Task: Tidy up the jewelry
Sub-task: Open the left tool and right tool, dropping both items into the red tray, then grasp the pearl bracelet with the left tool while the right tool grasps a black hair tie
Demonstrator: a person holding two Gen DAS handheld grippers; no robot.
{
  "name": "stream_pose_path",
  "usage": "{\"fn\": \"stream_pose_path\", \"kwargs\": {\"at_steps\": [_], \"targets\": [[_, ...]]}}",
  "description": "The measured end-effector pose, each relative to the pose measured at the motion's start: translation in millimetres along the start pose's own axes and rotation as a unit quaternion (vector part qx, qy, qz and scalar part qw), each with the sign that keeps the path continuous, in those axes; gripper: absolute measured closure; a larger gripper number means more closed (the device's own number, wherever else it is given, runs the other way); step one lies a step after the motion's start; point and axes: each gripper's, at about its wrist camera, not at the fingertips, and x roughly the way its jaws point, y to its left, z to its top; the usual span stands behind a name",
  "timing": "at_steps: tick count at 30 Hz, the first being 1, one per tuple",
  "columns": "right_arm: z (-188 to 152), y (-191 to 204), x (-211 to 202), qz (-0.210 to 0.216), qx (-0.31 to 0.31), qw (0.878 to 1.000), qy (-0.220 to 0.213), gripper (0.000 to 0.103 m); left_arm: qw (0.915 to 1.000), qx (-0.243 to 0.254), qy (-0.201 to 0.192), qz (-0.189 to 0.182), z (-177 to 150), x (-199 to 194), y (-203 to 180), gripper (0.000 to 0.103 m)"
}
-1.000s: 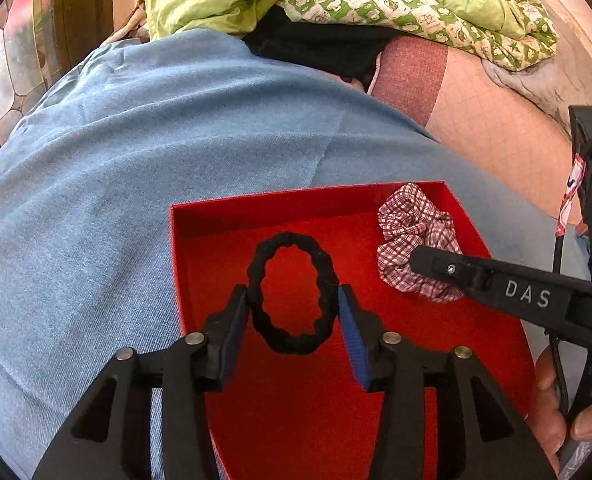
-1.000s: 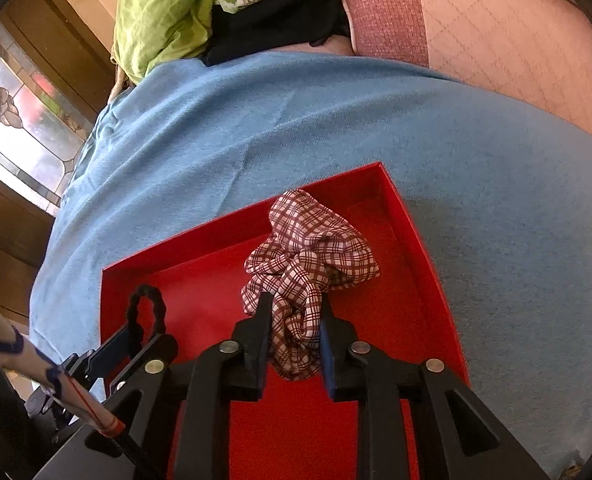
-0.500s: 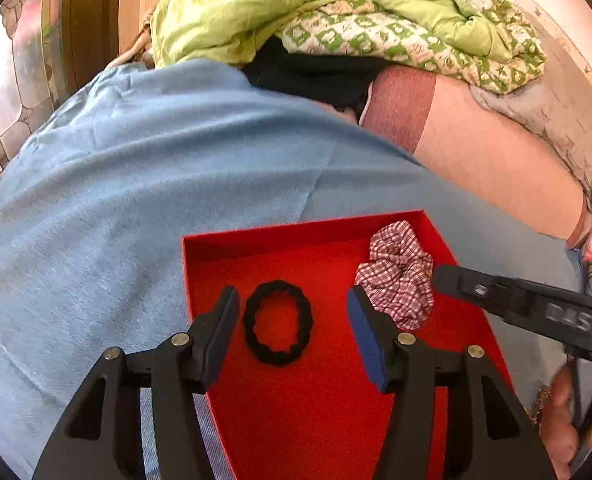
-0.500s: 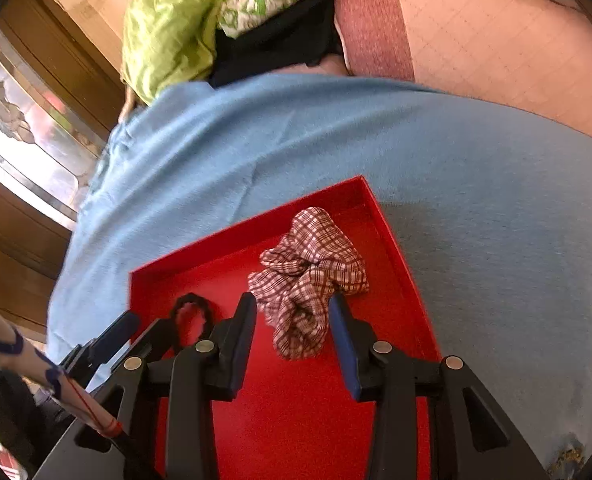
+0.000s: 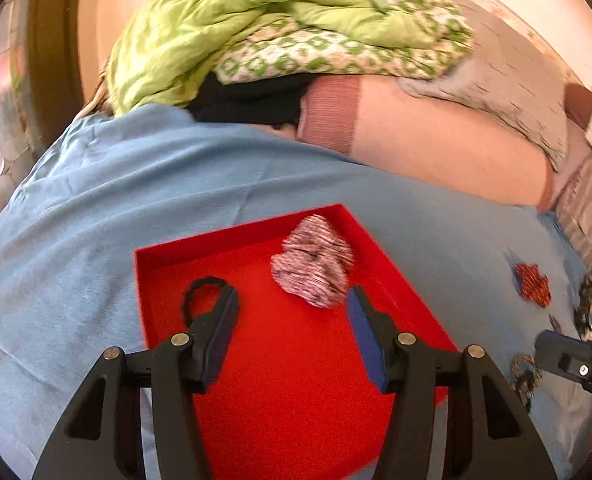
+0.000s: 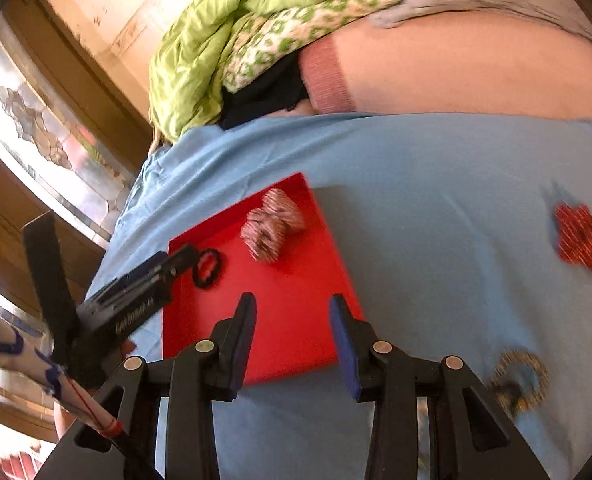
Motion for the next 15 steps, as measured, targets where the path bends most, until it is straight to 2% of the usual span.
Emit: {"fn": "stream_pose_path", "kwargs": {"at_steps": [6, 11, 15], "targets": [[-35.6, -47.2, -55.3, -0.013, 0.039, 0.998, -0.045, 0.062, 0.9983, 0.047, 0.007, -0.033, -28.2, -22.8, -44.0, 0.048], [-56.7, -106.5, -82.3, -0.031, 0.091, 0.993, -0.072, 0.062, 0.9929, 0.068, 0.044, -0.087, -72.7, -41.5, -83.2, 0.048], [-67.2, -143.4, -78.8, -0.034, 0.121, 0.99, -0.058, 0.062, 0.9839, 0.08, 0.09, -0.131, -104.0, -35.3, -111.7, 0.048]]}}
